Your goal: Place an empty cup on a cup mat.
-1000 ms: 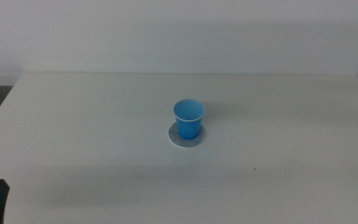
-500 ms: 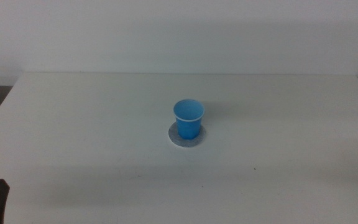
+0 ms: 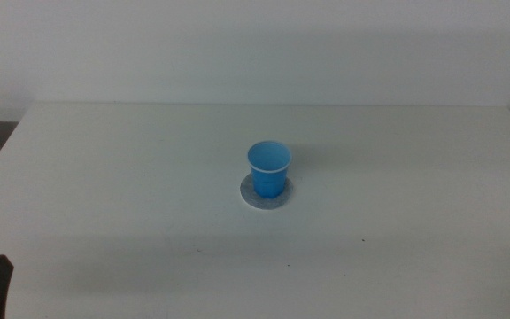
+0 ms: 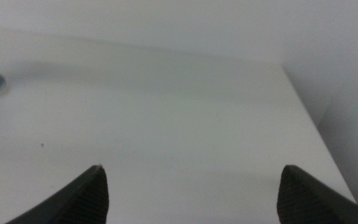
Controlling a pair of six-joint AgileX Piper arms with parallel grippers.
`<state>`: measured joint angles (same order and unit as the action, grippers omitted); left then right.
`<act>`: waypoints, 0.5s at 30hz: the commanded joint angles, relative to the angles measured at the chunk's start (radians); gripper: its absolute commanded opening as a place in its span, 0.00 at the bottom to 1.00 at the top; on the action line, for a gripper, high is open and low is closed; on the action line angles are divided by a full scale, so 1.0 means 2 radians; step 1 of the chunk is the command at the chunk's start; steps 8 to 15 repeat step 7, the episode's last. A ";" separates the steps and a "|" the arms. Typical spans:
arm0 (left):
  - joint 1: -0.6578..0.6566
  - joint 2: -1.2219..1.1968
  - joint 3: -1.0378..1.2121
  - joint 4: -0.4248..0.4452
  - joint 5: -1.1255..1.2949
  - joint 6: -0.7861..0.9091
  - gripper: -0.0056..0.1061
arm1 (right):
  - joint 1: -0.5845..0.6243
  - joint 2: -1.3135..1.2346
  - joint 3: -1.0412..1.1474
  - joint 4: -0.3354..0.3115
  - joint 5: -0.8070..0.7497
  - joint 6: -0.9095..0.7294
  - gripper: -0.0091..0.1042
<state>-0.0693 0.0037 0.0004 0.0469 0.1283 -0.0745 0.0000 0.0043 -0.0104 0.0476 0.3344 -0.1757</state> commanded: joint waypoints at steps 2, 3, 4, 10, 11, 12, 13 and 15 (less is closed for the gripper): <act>-0.001 -0.002 0.000 -0.001 -0.006 -0.001 0.89 | 0.000 -0.002 0.005 -0.008 0.002 0.000 0.83; -0.001 -0.002 0.000 -0.001 -0.006 -0.001 0.89 | 0.000 -0.002 0.005 -0.007 0.001 -0.001 0.83; -0.001 -0.002 0.000 -0.001 -0.006 -0.001 0.89 | 0.000 -0.002 0.005 -0.007 0.001 -0.001 0.83; -0.001 -0.002 0.000 -0.001 -0.006 -0.001 0.89 | 0.000 -0.002 0.005 -0.006 0.001 -0.001 0.83; -0.001 -0.002 0.000 -0.001 -0.006 -0.001 0.89 | 0.000 -0.002 0.005 -0.006 0.001 -0.001 0.83; -0.001 -0.002 0.000 -0.001 -0.006 -0.001 0.89 | 0.000 -0.002 0.005 -0.006 0.001 -0.001 0.83; -0.001 -0.002 0.000 -0.001 -0.006 -0.001 0.89 | 0.000 -0.002 0.005 -0.006 0.001 -0.001 0.83; -0.001 -0.002 0.000 -0.001 -0.006 -0.001 0.89 | 0.000 -0.002 0.005 -0.006 0.001 -0.001 0.83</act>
